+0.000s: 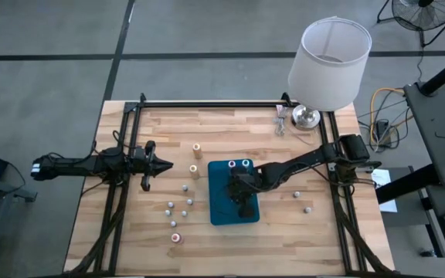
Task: Pick & Place food coloring
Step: Put the small purple food coloring bottle into the blue bin
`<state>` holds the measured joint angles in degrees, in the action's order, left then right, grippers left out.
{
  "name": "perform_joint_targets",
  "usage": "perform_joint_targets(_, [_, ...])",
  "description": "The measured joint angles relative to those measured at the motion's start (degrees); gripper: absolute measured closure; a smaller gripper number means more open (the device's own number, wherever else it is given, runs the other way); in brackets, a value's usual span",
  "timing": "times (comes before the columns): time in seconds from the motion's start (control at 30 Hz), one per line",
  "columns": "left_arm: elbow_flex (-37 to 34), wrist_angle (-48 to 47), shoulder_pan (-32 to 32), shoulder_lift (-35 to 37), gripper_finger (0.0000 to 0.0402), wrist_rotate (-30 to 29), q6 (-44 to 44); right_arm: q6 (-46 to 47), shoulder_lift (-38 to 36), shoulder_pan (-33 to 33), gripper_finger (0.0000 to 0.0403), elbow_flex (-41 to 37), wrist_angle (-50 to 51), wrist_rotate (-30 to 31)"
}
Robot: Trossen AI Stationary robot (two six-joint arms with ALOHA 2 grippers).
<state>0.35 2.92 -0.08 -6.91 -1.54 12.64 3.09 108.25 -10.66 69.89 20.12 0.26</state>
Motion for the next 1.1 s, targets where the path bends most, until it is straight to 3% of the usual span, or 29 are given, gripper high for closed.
perform_joint_targets(1.1, [0.0,0.0,0.0,0.0,0.0402,0.0,0.0,-1.7,0.0,-0.8,0.0358,-1.5,-1.1,-0.1])
